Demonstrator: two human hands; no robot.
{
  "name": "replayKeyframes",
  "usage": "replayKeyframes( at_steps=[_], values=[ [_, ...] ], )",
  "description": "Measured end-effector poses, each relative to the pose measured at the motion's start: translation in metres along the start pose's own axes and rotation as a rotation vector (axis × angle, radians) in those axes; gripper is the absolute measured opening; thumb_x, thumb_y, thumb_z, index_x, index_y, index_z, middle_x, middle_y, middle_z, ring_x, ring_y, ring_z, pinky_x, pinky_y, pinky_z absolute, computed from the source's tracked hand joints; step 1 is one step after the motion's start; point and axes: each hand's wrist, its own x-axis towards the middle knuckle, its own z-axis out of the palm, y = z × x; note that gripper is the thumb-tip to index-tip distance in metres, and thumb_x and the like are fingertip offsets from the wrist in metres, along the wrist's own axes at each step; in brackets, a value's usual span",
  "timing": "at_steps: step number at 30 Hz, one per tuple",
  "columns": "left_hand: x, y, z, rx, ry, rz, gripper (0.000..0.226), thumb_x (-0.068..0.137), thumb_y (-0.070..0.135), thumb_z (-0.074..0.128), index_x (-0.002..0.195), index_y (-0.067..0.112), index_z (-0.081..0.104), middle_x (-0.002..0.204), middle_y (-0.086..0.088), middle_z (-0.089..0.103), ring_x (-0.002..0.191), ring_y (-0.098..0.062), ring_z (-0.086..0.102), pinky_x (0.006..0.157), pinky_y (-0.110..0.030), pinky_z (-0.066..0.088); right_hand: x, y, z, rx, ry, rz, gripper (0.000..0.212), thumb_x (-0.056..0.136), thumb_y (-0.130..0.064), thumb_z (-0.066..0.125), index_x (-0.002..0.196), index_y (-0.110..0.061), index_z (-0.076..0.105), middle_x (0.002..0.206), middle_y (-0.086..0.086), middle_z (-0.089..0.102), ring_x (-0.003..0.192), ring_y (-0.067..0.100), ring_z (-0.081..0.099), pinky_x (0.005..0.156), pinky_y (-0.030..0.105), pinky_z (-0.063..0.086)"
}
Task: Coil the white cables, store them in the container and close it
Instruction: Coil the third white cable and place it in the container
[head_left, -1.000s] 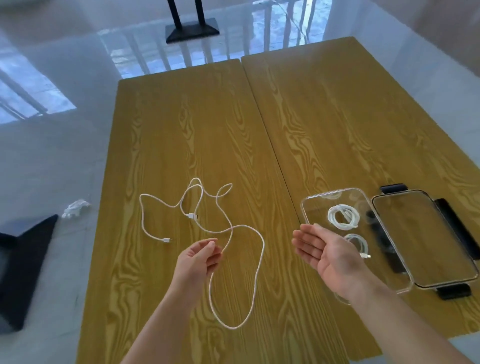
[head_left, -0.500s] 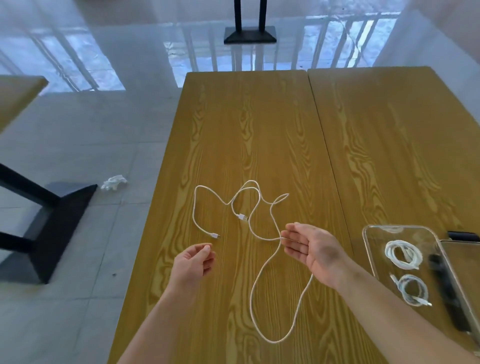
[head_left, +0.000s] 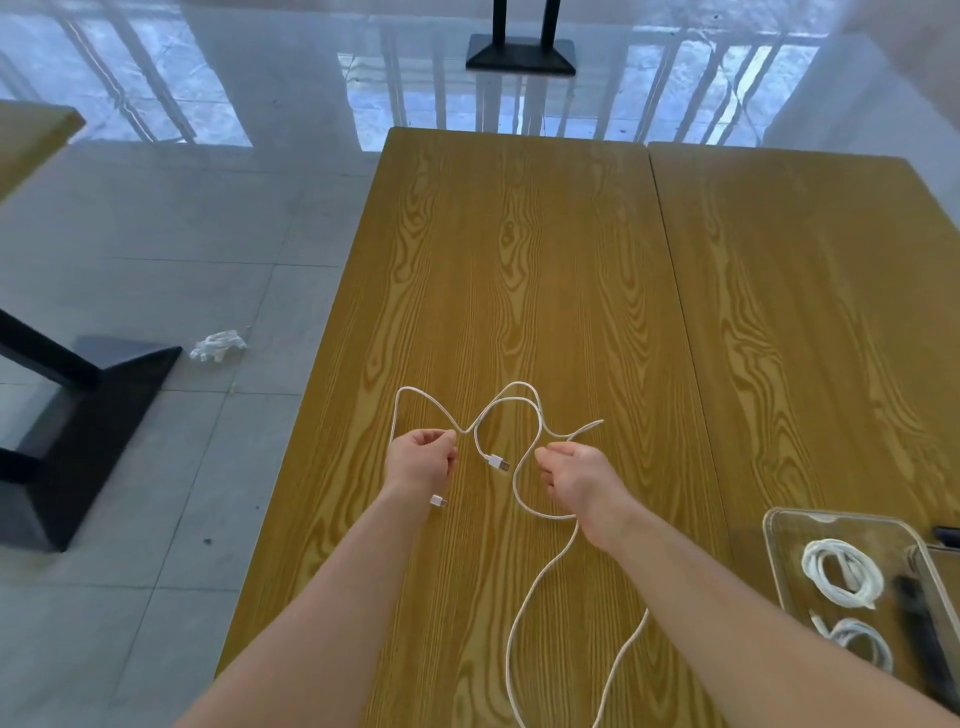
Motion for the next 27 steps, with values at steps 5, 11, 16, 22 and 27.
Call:
replayKeyframes(
  at_steps=[5, 11, 16, 22, 27],
  values=[
    [0.015, 0.0, 0.009, 0.0, 0.031, -0.01, 0.007, 0.092, 0.02, 0.067, 0.092, 0.014, 0.07, 0.078, -0.003, 0.071, 0.071, -0.015, 0.065, 0.083, -0.036, 0.06, 0.019, -0.009, 0.005, 0.277, -0.046, 0.076, 0.05, 0.1, -0.019, 0.056, 0.147, -0.009, 0.043, 0.124, 0.01, 0.064, 0.122, 0.025, 0.058, 0.11, 0.04, 0.044],
    [0.026, 0.002, 0.017, -0.085, 0.05, -0.009, 0.007, 0.092, 0.018, 0.068, 0.096, 0.012, 0.07, 0.081, -0.005, 0.074, 0.07, -0.014, 0.067, 0.078, -0.031, 0.06, 0.015, -0.023, 0.013, 0.412, -0.045, 0.072, 0.02, 0.104, -0.021, 0.05, 0.121, -0.015, 0.057, 0.085, 0.009, 0.071, 0.081, 0.023, 0.068, 0.089, 0.043, 0.053],
    [0.031, 0.011, 0.017, -0.125, 0.035, -0.005, 0.005, 0.092, 0.015, 0.067, 0.094, 0.011, 0.069, 0.081, -0.007, 0.074, 0.07, -0.015, 0.068, 0.069, -0.028, 0.056, 0.0, -0.027, 0.013, 0.466, -0.066, 0.021, 0.017, 0.104, -0.018, 0.049, 0.109, -0.013, 0.064, 0.059, 0.002, 0.057, 0.056, 0.018, 0.057, 0.069, 0.04, 0.055],
    [0.024, 0.01, 0.012, -0.183, -0.006, -0.005, 0.009, 0.093, 0.017, 0.065, 0.098, 0.01, 0.068, 0.088, -0.008, 0.075, 0.08, -0.017, 0.071, 0.081, -0.031, 0.059, -0.031, -0.034, 0.002, 0.525, -0.143, -0.035, 0.017, 0.103, -0.015, 0.051, 0.109, -0.011, 0.066, 0.055, 0.0, 0.051, 0.051, 0.014, 0.049, 0.055, 0.032, 0.051],
    [-0.003, 0.009, -0.004, -0.246, -0.047, 0.061, 0.013, 0.097, 0.016, 0.059, 0.103, 0.007, 0.066, 0.082, -0.007, 0.072, 0.082, -0.021, 0.068, 0.085, -0.037, 0.058, -0.061, -0.043, -0.01, 0.571, -0.185, -0.099, 0.022, 0.103, -0.013, 0.049, 0.115, -0.004, 0.066, 0.053, 0.001, 0.044, 0.047, 0.014, 0.041, 0.05, 0.03, 0.041]
  ],
)
